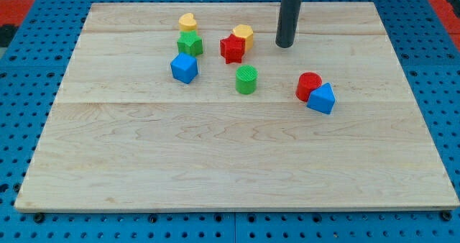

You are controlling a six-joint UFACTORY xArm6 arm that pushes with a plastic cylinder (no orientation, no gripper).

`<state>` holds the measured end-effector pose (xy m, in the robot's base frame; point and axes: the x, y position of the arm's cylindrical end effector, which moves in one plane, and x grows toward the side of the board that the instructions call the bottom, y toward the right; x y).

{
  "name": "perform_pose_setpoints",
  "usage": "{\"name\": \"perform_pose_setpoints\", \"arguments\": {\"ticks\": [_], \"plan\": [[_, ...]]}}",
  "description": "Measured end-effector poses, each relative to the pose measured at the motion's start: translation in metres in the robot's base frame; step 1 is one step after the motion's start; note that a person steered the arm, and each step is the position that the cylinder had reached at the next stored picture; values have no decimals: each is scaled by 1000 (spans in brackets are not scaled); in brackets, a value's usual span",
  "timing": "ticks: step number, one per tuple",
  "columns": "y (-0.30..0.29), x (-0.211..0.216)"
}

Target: Place the red star towards the top left of the red circle

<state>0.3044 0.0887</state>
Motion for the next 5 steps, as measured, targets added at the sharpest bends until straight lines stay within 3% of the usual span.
{"name": "perform_pose_setpoints", "arguments": {"ticks": [5], "plan": [[-123,-25]]}}
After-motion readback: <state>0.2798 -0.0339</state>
